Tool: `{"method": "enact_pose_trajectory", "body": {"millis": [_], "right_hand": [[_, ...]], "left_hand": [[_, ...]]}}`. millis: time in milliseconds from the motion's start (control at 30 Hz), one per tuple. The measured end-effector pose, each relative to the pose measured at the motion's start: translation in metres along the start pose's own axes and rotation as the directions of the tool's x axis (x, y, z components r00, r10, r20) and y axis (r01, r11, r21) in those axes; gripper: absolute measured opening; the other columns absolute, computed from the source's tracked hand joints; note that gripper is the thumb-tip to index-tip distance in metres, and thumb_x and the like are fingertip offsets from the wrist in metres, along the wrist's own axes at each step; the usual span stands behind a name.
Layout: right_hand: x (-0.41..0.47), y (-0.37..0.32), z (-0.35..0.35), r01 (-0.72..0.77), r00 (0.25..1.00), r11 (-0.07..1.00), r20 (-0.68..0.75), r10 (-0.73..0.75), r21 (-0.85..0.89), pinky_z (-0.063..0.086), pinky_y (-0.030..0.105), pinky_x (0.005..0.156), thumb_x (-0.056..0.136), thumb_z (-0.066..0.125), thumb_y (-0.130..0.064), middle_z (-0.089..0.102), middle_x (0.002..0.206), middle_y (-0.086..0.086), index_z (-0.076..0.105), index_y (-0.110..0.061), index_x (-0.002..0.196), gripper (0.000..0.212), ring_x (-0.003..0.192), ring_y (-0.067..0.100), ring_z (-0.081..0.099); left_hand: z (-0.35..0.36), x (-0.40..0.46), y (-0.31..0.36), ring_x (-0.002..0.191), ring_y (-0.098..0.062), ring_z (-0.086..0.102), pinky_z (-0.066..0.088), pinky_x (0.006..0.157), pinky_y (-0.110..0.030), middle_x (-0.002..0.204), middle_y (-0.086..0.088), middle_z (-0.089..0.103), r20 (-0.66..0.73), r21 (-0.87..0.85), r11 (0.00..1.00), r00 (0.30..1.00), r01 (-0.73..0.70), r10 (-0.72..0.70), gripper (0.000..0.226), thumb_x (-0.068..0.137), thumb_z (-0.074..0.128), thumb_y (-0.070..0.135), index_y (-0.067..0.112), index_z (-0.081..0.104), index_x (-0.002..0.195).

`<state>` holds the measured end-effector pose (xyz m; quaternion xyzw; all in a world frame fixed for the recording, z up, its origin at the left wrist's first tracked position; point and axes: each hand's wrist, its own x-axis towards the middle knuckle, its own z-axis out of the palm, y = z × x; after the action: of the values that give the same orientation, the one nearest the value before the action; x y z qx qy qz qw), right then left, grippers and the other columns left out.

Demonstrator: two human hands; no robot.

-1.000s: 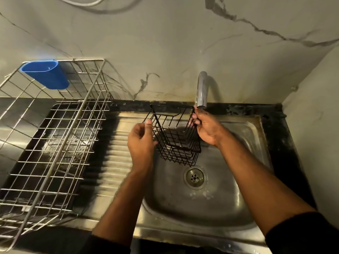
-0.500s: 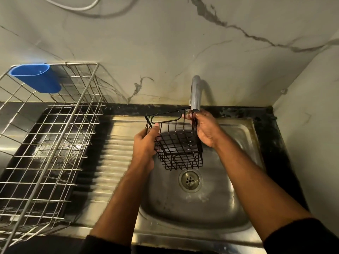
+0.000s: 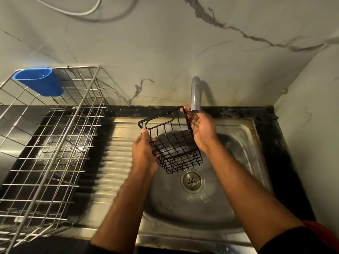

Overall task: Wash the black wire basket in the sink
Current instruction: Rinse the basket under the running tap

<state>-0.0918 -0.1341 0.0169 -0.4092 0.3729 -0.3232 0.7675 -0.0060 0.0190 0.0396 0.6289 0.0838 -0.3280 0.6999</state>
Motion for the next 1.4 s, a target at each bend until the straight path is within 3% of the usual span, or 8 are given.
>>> {"method": "enact_pose_trajectory", "body": {"millis": [233,467,600,767,933,1133,1267,1400], "right_hand": [[-0.026,0.002,0.009,-0.006,0.998,0.859,0.048,0.035,-0.512,0.027,0.045,0.115,0.106,0.03,-0.048,0.041,0.155,0.0,0.042,-0.031,0.15,0.048,0.144,0.026,0.033],[-0.044,0.012,0.0,0.298,0.905,0.798,0.422,-0.061,-0.523,0.007,0.033,0.12,0.106,0.019,-0.047,-0.008,0.165,-0.017,0.004,-0.039,0.158,0.055,0.151,0.006,-0.002],[-0.031,0.02,-0.028,-0.008,0.964,0.726,0.187,0.188,-0.688,0.012,0.052,0.118,0.099,0.011,-0.064,0.005,0.167,-0.006,0.007,-0.048,0.155,0.059,0.153,0.026,0.011],[-0.051,0.021,-0.001,0.458,0.86,0.686,0.478,-0.18,-0.566,0.005,0.031,0.124,0.108,0.018,-0.044,-0.002,0.165,-0.018,0.009,-0.037,0.158,0.052,0.152,0.003,-0.001],[-0.034,0.023,-0.03,0.007,0.957,0.629,0.187,0.22,-0.777,0.016,0.055,0.117,0.099,0.012,-0.064,0.007,0.167,-0.002,0.01,-0.054,0.153,0.055,0.15,0.024,0.014],[-0.051,0.034,-0.008,0.482,0.858,0.659,0.462,-0.223,-0.578,0.015,0.033,0.124,0.109,0.024,-0.037,0.014,0.165,-0.012,0.023,-0.031,0.157,0.049,0.151,0.004,0.012],[-0.034,0.02,-0.024,-0.017,0.982,0.555,0.09,0.165,-0.831,0.041,0.052,0.106,0.106,0.021,-0.05,0.052,0.14,0.026,0.056,-0.011,0.136,0.06,0.128,0.04,0.052],[-0.027,0.009,-0.015,0.052,0.998,0.8,0.014,-0.055,-0.598,0.056,0.043,0.088,0.107,0.031,-0.044,0.071,0.113,0.014,0.068,-0.018,0.109,0.045,0.104,0.03,0.067]], "left_hand": [[0.002,-0.003,-0.003,0.038,-0.002,0.045,0.037,0.059,-0.032,0.053,0.009,0.051,-0.032,-0.001,1.0,0.999,0.01,-0.01,0.036,0.106,0.048,0.044,0.019,0.054,0.082],[-0.002,0.001,-0.008,0.052,-0.008,0.055,0.045,0.067,-0.038,0.064,0.004,0.054,-0.045,-0.025,0.997,0.997,0.068,-0.069,0.032,0.107,0.048,0.042,0.018,0.057,0.087],[-0.008,0.0,-0.012,0.072,-0.017,0.054,0.045,0.083,-0.048,0.072,0.002,0.054,-0.047,-0.081,0.99,0.992,0.111,-0.115,0.03,0.106,0.049,0.043,0.017,0.058,0.092],[-0.004,-0.004,-0.008,0.06,-0.016,0.053,0.049,0.073,-0.042,0.058,0.003,0.049,-0.048,-0.133,0.982,0.989,0.131,-0.138,0.04,0.107,0.045,0.041,0.018,0.052,0.076],[-0.015,-0.006,-0.012,0.079,-0.024,0.065,0.053,0.09,-0.05,0.074,-0.005,0.062,-0.04,-0.171,0.971,0.983,0.169,-0.178,0.037,0.108,0.045,0.04,0.013,0.057,0.086],[-0.014,-0.007,-0.014,0.076,-0.024,0.066,0.051,0.093,-0.054,0.069,-0.005,0.065,-0.026,-0.217,0.957,0.978,0.195,-0.205,0.04,0.108,0.043,0.041,0.013,0.057,0.083],[-0.019,-0.001,-0.017,0.061,-0.017,0.059,0.05,0.076,-0.043,0.057,0.001,0.058,-0.091,-0.196,0.963,0.975,0.184,-0.204,0.039,0.108,0.045,0.041,0.014,0.055,0.081],[-0.024,0.005,-0.022,0.064,-0.015,0.052,0.051,0.087,-0.046,0.056,0.003,0.055,-0.094,-0.259,0.95,0.974,0.176,-0.206,0.037,0.108,0.043,0.04,0.016,0.053,0.082]]}}
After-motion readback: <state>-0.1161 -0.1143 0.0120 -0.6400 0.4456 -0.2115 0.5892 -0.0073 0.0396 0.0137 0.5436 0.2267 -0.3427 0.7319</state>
